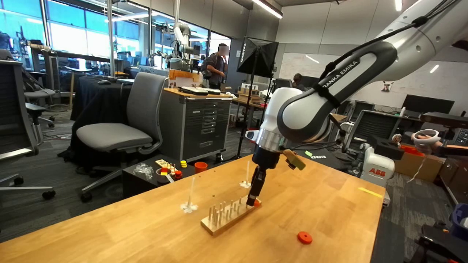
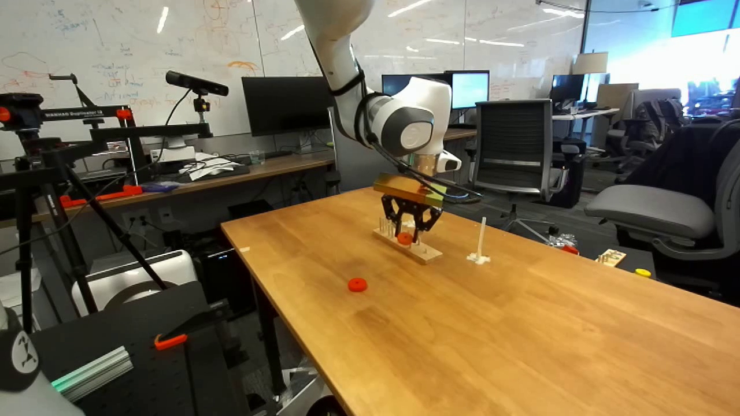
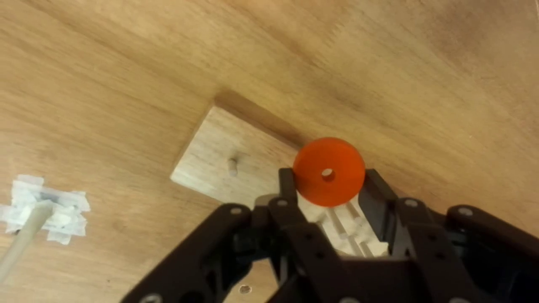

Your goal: Pick up the orange ring on the right and place it on the wooden stand

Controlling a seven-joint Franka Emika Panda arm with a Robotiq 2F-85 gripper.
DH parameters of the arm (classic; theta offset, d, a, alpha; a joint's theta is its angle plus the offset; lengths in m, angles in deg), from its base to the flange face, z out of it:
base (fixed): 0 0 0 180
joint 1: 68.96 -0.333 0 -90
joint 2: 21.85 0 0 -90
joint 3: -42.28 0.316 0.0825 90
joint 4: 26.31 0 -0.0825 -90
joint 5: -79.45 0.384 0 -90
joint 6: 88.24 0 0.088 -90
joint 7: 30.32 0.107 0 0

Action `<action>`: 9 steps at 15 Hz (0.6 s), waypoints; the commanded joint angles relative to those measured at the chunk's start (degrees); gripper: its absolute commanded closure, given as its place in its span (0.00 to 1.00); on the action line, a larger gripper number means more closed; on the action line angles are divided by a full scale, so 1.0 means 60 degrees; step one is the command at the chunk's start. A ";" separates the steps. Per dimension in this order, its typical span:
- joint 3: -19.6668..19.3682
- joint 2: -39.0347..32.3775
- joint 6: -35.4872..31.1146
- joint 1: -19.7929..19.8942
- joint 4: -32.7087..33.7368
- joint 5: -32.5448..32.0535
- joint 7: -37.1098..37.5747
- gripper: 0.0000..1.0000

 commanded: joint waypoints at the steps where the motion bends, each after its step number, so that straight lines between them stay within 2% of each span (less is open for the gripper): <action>1: 0.0072 0.0195 0.0068 0.0014 -0.0002 0.0053 -0.0032 0.82; 9: 0.0079 0.0101 0.0323 -0.0001 0.0481 0.0060 -0.0049 0.82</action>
